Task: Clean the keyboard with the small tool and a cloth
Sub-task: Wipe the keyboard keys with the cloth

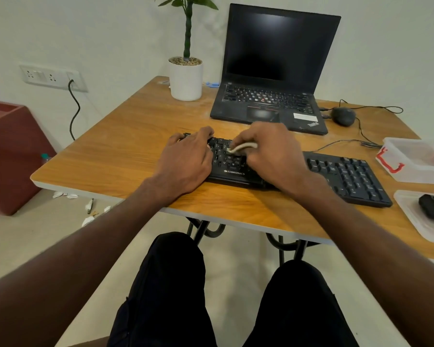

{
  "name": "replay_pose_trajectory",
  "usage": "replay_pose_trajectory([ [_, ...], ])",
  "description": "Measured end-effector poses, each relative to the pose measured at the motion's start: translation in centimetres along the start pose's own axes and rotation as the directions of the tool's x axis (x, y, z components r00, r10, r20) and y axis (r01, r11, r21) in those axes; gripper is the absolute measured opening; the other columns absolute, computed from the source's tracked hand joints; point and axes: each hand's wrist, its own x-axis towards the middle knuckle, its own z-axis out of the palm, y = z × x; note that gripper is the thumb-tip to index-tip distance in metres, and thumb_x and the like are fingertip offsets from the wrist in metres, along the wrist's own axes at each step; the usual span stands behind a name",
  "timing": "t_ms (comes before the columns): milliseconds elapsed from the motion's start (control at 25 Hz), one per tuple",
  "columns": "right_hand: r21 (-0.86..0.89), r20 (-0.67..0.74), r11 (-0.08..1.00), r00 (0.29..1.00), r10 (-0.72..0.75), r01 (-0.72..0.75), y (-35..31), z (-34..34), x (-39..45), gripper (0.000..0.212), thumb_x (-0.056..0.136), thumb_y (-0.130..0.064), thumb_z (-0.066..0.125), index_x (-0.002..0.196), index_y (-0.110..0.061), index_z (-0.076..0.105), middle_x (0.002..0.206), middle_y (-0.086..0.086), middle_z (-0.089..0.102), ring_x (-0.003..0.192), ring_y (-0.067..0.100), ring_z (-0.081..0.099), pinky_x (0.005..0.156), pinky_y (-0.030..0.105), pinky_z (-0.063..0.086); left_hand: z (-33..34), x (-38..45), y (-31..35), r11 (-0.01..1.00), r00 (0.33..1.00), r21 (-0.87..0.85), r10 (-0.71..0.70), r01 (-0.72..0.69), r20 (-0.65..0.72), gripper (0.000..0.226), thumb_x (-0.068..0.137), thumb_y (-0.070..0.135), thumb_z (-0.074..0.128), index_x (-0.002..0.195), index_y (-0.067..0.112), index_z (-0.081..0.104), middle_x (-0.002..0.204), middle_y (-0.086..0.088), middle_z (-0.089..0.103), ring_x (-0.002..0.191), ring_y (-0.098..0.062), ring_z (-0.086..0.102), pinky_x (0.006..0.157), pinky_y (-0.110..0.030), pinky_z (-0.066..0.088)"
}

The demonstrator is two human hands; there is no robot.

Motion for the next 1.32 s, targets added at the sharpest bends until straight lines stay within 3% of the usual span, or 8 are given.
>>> replay_pose_trajectory([
  [160, -0.129, 0.131, 0.983, 0.985, -0.115, 0.131, -0.2, 0.4, -0.5, 0.028, 0.092, -0.014, 0.067, 0.105, -0.036, 0.078, 0.098, -0.012, 0.061, 0.091, 0.019, 0.061, 0.067, 0.038, 0.051, -0.1, 0.0, -0.1, 1.0, 1.0, -0.003, -0.001, 0.001, 0.004, 0.041, 0.104, 0.028, 0.032, 0.141, 0.019, 0.045, 0.116, -0.002, 0.071, 0.102, -0.019, 0.067, 0.117, -0.052, 0.035],
  [280, -0.165, 0.19, 0.974, 0.974, -0.122, 0.154, 1.6, -1.3, -1.3, 0.027, 0.092, -0.013, 0.07, 0.104, -0.036, 0.077, 0.093, -0.015, 0.055, 0.088, 0.015, 0.055, 0.059, 0.029, 0.037, -0.1, -0.1, -0.1, 1.0, 1.0, -0.009, -0.001, 0.001, 0.003, 0.037, 0.106, 0.023, 0.036, 0.141, 0.018, 0.045, 0.115, -0.002, 0.071, 0.103, -0.019, 0.066, 0.117, -0.052, 0.035],
  [440, -0.163, 0.192, 0.983, 0.98, -0.056, 0.088, 3.1, -2.4, -1.4, 0.03, 0.09, -0.01, 0.07, 0.1, -0.037, 0.078, 0.094, -0.017, 0.059, 0.091, 0.014, 0.058, 0.066, 0.037, 0.05, -0.1, -0.1, -0.1, 1.0, 1.0, -0.015, -0.006, 0.006, 0.003, 0.036, 0.106, 0.022, 0.038, 0.141, 0.018, 0.046, 0.115, -0.002, 0.071, 0.104, -0.02, 0.067, 0.117, -0.052, 0.035],
  [640, -0.263, 0.265, 0.964, 0.964, 0.031, 0.041, 2.2, -3.6, -0.2, 0.029, 0.089, -0.009, 0.07, 0.088, -0.037, 0.077, 0.1, -0.017, 0.064, 0.097, 0.012, 0.06, 0.067, 0.034, 0.048, 0.0, -0.2, -0.1, 1.0, 1.0, -0.012, -0.007, 0.007, 0.0, 0.035, 0.105, 0.022, 0.038, 0.139, 0.019, 0.046, 0.115, -0.002, 0.071, 0.103, -0.018, 0.066, 0.118, -0.051, 0.034],
  [720, -0.305, 0.259, 0.952, 0.96, 0.108, -0.025, 3.6, -4.5, 0.2, 0.029, 0.09, -0.012, 0.071, 0.082, -0.04, 0.074, 0.103, -0.014, 0.068, 0.096, 0.012, 0.061, 0.069, 0.037, 0.054, 0.0, -0.1, -0.2, 1.0, 1.0, -0.005, -0.009, 0.009, 0.003, 0.035, 0.105, 0.022, 0.038, 0.139, 0.019, 0.046, 0.116, -0.002, 0.072, 0.103, -0.018, 0.066, 0.118, -0.051, 0.033],
  [920, 0.027, 0.092, 0.999, 0.995, 0.028, -0.031, 2.7, -1.6, 0.1, 0.028, 0.091, -0.015, 0.073, 0.102, -0.04, 0.08, 0.1, -0.017, 0.072, 0.087, 0.005, 0.065, 0.073, 0.032, 0.057, -0.2, -0.1, 0.0, 1.0, 1.0, 0.02, -0.011, 0.011, 0.021, 0.038, 0.105, 0.022, 0.038, 0.142, 0.019, 0.045, 0.118, -0.004, 0.072, 0.106, -0.02, 0.066, 0.12, -0.051, 0.031],
  [1160, -0.232, 0.178, 0.972, 0.984, 0.006, 0.036, 4.6, -3.3, -1.1, 0.029, 0.09, -0.008, 0.071, 0.101, -0.033, 0.079, 0.097, -0.017, 0.052, 0.092, 0.008, 0.051, 0.062, 0.024, 0.037, -0.4, -0.1, 0.0, 0.999, 1.0, 0.035, -0.013, 0.012, 0.018, 0.039, 0.102, 0.024, 0.035, 0.139, 0.019, 0.045, 0.113, -0.004, 0.072, 0.103, -0.022, 0.067, 0.117, -0.051, 0.032],
  [1320, -0.211, 0.137, 0.977, 0.988, 0.065, -0.035, 5.8, -4.1, -2.1, 0.033, 0.09, -0.009, 0.071, 0.101, -0.039, 0.079, 0.103, -0.014, 0.063, 0.096, 0.014, 0.059, 0.069, 0.035, 0.052, -0.1, 0.0, 0.0, 0.999, 1.0, 0.039, -0.009, 0.008, 0.026, 0.038, 0.103, 0.022, 0.037, 0.139, 0.019, 0.046, 0.116, -0.006, 0.072, 0.105, -0.023, 0.067, 0.118, -0.051, 0.032],
])
